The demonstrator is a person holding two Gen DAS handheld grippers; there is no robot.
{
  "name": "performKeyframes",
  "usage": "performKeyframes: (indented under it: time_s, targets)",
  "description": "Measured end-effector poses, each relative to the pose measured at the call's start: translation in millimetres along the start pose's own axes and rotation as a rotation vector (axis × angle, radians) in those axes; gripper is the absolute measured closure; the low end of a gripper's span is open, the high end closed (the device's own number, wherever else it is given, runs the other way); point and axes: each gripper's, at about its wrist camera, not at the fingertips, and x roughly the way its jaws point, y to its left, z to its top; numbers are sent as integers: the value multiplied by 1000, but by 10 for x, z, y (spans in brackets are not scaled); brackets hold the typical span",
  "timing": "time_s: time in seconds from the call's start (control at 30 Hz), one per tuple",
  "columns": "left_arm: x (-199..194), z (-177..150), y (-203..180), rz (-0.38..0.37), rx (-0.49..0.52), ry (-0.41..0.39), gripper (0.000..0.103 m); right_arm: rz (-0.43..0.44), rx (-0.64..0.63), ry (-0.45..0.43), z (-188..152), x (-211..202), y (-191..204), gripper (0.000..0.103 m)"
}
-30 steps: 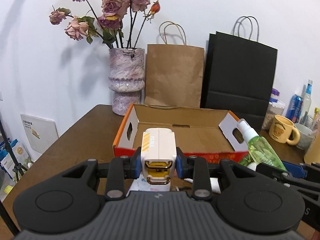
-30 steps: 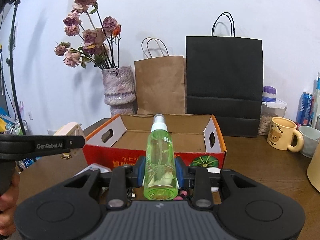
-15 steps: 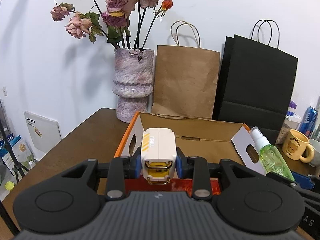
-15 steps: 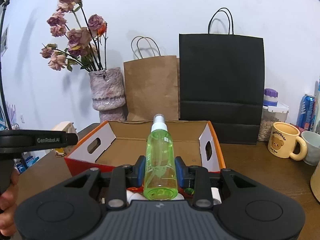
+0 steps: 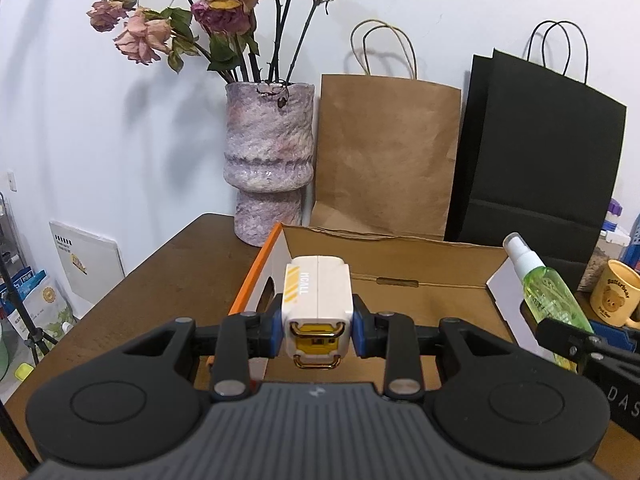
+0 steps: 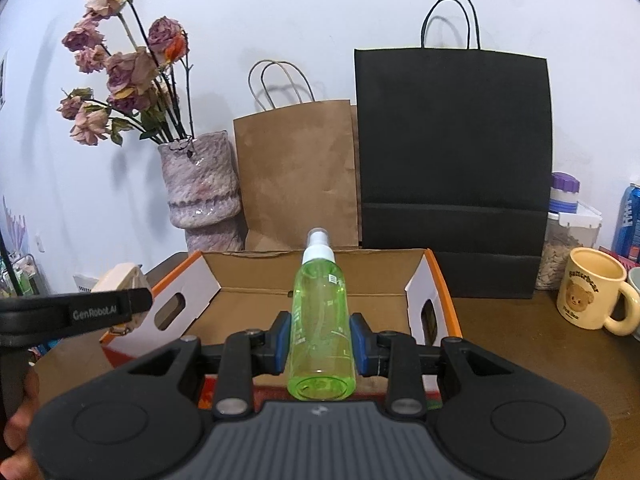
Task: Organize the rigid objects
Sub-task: 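Carry the green bottle into the red box with the right tool while the left drops the plug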
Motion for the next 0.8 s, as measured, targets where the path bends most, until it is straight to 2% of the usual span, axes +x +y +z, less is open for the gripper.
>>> performKeyframes:
  time_s: [0.33,0.8]
  targets:
    - [307,100,-63,14,14,6,70,4,-9,18,134,363,-38,73]
    - [609,110,-108,40,44,32,70,-11,-10,78,85,681,-147,73]
